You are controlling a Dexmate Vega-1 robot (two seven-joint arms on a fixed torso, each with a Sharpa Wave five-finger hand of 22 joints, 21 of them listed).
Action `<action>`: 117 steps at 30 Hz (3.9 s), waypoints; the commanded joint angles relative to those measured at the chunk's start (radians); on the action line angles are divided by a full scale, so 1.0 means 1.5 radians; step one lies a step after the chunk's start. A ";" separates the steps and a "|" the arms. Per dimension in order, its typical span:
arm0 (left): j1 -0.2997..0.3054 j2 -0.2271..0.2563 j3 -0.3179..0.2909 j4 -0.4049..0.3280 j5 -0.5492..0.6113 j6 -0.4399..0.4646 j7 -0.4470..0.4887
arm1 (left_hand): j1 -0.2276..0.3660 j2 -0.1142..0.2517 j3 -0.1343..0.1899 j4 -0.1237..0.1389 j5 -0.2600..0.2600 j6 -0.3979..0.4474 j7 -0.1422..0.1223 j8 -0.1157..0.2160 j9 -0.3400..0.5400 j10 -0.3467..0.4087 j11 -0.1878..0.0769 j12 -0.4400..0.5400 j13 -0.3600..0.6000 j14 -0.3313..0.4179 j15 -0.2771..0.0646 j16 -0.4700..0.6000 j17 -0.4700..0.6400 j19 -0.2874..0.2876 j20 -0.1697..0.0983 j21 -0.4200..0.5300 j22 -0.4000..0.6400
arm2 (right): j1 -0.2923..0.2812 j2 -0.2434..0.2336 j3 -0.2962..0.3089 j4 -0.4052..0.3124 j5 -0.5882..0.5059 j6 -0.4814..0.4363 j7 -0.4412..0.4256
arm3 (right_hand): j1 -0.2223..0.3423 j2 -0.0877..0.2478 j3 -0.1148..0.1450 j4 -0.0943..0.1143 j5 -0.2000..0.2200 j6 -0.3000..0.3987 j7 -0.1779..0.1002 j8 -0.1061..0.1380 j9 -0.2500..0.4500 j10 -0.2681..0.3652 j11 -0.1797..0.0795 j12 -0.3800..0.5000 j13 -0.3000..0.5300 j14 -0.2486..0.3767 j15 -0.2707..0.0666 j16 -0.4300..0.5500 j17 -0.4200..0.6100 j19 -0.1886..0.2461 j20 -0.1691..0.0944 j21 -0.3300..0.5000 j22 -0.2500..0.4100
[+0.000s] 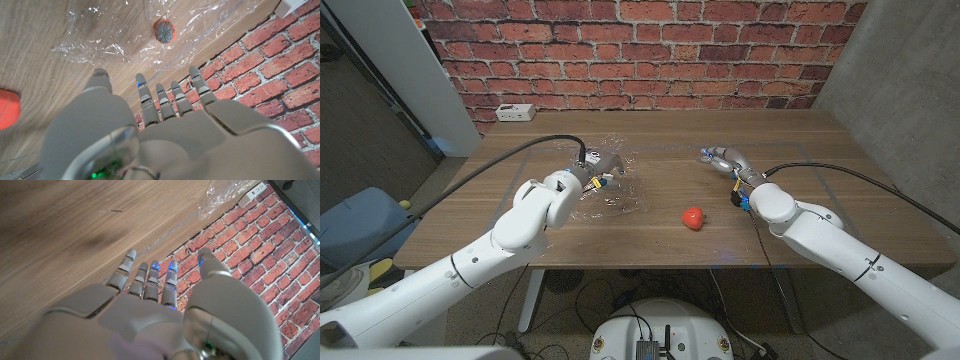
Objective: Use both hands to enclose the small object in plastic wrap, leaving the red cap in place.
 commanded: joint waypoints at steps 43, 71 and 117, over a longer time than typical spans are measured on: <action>0.171 -0.141 -0.080 -0.038 0.426 0.021 -0.284 | 0.093 -0.023 0.000 -0.055 0.038 0.027 -0.042 -0.011 0.013 -0.029 -0.036 -0.005 -0.013 -0.039 -0.002 0.001 -0.004 -0.001 -0.007 -0.037 0.001 | 0.191 -0.011 -0.262 -0.146 -0.287 -0.352 0.215 | 0.229 -0.065 -0.008 0.016 0.052 0.126 -0.136 0.011 0.011 -0.086 -0.098 -0.046 0.009 -0.077 -0.023 -0.032 0.009 -0.030 -0.023 -0.024 0.003; 0.185 -0.195 -0.110 0.018 0.496 -0.021 -0.323 | 0.161 0.001 0.018 -0.077 0.028 0.091 -0.088 0.003 0.015 -0.018 -0.050 0.004 -0.021 -0.046 -0.031 0.010 -0.004 0.007 -0.046 -0.055 0.001 | 0.270 0.029 -0.324 -0.098 -0.296 -0.360 0.292 | 0.253 -0.054 -0.033 0.028 0.052 0.099 -0.141 -0.011 0.013 -0.137 -0.110 -0.043 0.010 -0.118 -0.015 -0.028 0.012 -0.071 -0.016 -0.023 0.003; 0.192 -0.150 -0.106 0.056 0.227 0.106 0.037 | 0.193 0.122 0.189 -0.011 0.004 0.218 0.074 0.099 0.112 0.129 -0.039 0.041 -0.003 0.061 -0.067 0.034 0.018 0.071 -0.035 -0.045 0.011 | 0.323 0.022 -0.357 -0.134 -0.269 -0.435 0.359 | 0.263 -0.039 -0.071 0.033 0.057 0.006 -0.141 -0.035 0.012 -0.237 -0.117 -0.054 0.010 -0.191 0.010 -0.034 0.015 -0.144 0.006 -0.031 0.003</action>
